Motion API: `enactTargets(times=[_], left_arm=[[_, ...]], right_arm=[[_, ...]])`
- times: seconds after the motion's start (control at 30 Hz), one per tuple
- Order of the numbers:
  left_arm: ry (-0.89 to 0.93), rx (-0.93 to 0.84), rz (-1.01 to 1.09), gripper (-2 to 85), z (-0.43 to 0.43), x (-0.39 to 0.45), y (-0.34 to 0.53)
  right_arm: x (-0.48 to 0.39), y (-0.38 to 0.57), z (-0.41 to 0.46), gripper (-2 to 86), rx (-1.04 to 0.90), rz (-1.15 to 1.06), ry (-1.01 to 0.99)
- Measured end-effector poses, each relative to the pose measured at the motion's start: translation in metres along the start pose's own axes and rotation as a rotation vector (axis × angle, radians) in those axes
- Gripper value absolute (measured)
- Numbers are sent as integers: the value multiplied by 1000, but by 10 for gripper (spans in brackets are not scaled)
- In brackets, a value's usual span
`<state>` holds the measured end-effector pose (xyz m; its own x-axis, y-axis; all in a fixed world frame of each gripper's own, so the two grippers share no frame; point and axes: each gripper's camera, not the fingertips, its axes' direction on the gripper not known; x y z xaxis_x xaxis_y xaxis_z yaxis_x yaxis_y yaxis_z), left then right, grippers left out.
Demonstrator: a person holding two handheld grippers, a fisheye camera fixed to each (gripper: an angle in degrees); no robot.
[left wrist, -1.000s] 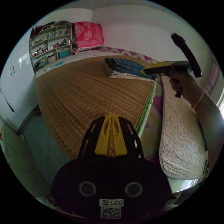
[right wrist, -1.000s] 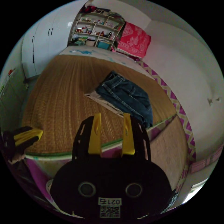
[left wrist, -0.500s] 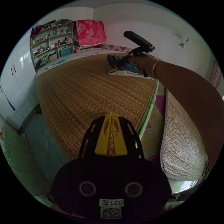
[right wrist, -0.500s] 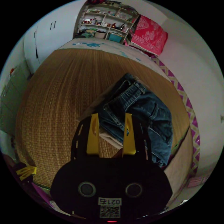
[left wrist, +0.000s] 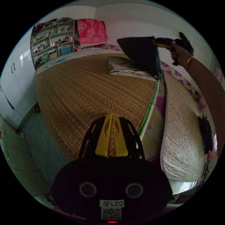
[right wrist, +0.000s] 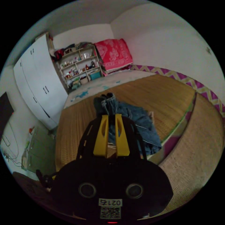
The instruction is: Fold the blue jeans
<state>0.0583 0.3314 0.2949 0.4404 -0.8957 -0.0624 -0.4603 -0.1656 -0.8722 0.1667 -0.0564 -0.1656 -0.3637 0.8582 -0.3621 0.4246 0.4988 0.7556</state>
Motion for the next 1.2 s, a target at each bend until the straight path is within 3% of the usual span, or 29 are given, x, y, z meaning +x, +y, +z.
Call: enactTargets(times=[0.2, 0.33, 0.5, 0.63, 0.87, 1.1, 1.2], left_arm=[[-5, 1, 0, -10, -3, 6, 6], [-1, 2, -2, -10, -4, 13, 10], [-6, 15, 56, -10, -7, 33, 16], [280, 47, 206, -10, -43, 81, 32], [382, 0, 292, -9, -66, 150, 64], [347, -51, 291, -10, -57, 184, 82], [323, -58, 297, -10, -57, 193, 86]], right_arm=[[22, 30, -172, 46, 62, -32, 159], [-29, 83, -248, 32, -32, -224, 300], [-106, 195, -211, 45, -355, -396, 353], [-134, 301, -157, 61, -551, -370, 264], [-138, 327, -239, 79, -252, -209, 255], [-133, 318, -221, 83, -317, -186, 344], [-107, 313, -249, 62, -228, -67, 282]])
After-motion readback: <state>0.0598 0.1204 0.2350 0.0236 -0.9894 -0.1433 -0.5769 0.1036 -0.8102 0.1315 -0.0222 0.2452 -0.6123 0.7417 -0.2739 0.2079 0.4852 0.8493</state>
